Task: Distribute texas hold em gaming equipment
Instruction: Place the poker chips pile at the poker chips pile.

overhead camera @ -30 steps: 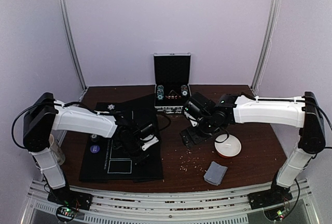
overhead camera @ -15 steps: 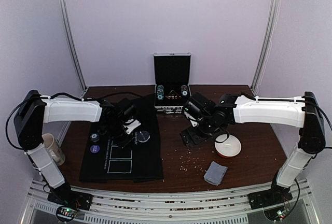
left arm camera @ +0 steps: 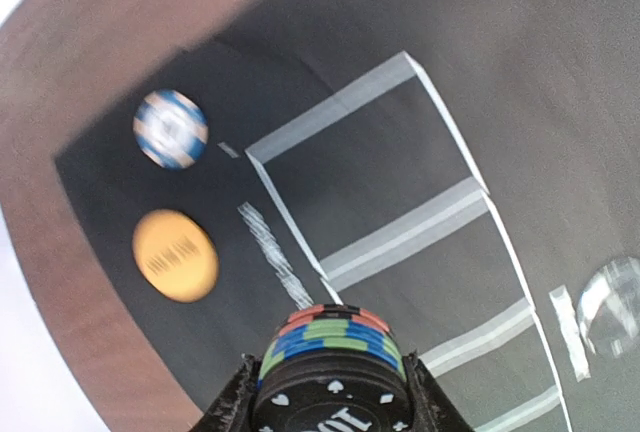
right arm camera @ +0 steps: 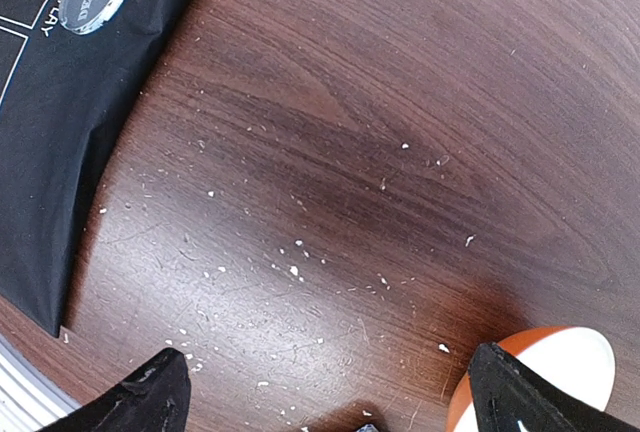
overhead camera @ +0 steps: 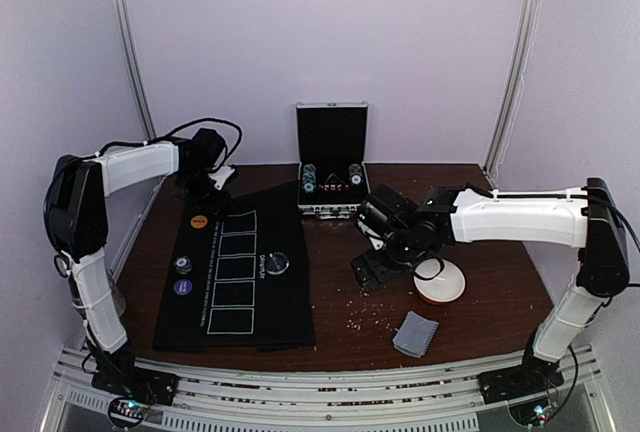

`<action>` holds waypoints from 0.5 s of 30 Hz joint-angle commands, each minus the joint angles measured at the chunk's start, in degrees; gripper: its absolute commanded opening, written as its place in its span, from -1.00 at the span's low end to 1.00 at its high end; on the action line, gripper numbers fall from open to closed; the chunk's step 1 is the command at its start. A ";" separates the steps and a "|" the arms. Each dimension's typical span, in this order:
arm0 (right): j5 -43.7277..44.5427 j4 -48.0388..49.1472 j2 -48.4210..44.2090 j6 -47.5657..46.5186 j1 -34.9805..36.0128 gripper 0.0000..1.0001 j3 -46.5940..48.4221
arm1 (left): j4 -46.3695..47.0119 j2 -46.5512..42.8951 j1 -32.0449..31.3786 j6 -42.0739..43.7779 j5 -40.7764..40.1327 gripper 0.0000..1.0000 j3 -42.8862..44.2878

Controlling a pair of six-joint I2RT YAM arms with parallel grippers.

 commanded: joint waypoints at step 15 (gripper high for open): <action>0.34 -1.27 -0.22 0.10 0.05 1.00 -0.31 | -2.71 23.60 8.41 2.34 -3.06 -1.00 28.98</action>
